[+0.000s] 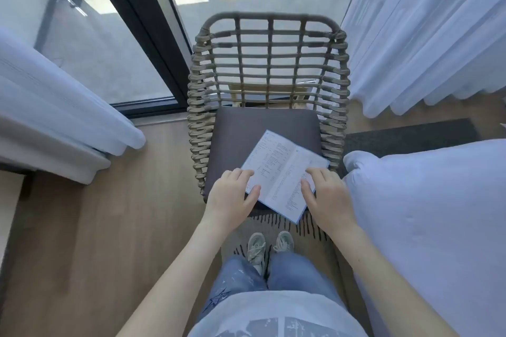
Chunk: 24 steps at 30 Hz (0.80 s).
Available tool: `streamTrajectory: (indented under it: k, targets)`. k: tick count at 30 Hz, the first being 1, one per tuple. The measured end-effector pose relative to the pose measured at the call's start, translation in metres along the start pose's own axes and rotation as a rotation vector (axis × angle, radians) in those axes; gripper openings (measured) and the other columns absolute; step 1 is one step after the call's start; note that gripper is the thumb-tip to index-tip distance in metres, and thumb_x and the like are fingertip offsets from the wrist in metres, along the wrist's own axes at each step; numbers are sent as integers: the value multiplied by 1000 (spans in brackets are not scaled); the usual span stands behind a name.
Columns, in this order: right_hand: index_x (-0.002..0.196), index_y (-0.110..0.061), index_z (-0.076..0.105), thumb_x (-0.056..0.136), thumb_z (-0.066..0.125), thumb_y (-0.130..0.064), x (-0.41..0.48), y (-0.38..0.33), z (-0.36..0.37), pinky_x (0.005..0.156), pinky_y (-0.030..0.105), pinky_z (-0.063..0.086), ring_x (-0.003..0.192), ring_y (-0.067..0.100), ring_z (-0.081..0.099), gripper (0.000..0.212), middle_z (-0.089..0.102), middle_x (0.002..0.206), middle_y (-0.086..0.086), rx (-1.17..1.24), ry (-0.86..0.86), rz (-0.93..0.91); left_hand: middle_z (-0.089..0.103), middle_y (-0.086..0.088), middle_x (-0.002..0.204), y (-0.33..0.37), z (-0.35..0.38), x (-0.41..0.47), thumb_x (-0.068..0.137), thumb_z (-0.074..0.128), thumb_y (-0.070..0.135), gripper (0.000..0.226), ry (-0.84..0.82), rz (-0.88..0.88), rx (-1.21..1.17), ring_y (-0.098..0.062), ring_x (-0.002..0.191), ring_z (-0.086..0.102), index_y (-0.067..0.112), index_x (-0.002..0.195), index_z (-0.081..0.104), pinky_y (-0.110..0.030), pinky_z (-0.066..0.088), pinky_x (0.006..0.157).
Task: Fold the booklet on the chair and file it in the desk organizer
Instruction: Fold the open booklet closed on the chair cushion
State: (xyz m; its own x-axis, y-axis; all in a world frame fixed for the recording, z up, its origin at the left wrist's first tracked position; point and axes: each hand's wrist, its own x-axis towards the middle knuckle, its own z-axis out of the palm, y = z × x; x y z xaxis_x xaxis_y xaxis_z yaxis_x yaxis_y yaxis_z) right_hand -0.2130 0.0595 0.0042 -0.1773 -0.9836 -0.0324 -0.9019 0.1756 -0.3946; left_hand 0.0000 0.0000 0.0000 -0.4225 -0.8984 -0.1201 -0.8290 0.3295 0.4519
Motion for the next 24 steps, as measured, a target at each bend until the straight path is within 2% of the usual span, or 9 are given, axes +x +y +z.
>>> streamTrajectory:
  k: [3,8,11,17,21,24]
  targets:
    - [116,3,66,94,61,-16,14,16,9,78,49,54,97,37,64,29,70,109,19,17,12,18,66,-3,121,-3,7,19,95,54,30,38,3,-17,-35,-23,106,56,10,126,60,-33,45,86]
    - [124,3,60,91,63,-12,43,52,49,84,53,51,106,40,61,37,65,122,21,19,14,37,62,-5,129,-22,43,59,94,56,26,43,-6,1,-26,-26,114,54,8,133,54,-36,45,93]
    - [125,4,60,89,64,-10,54,79,93,82,53,51,104,43,61,39,63,123,24,16,10,57,58,-10,135,-44,83,80,91,61,23,49,-20,-16,-34,-30,119,52,6,137,52,-38,43,96]
    - [128,4,59,86,68,-9,65,136,201,82,53,51,107,47,60,45,59,128,31,-11,-26,147,42,-18,151,-99,185,114,90,62,29,63,-95,-56,0,-38,139,36,10,147,40,-48,34,111]
    - [137,-2,54,87,69,-17,60,168,274,93,58,45,124,51,48,55,46,141,36,-44,-64,242,36,-15,155,-139,254,129,90,62,32,64,-128,-19,68,-39,143,31,15,148,39,-52,30,114]
    - [146,-9,45,91,64,-27,50,183,317,105,58,36,135,52,33,61,29,149,40,-52,-75,366,29,-7,160,-166,296,136,92,57,37,66,-144,-14,124,-34,147,23,22,151,32,-51,20,117]
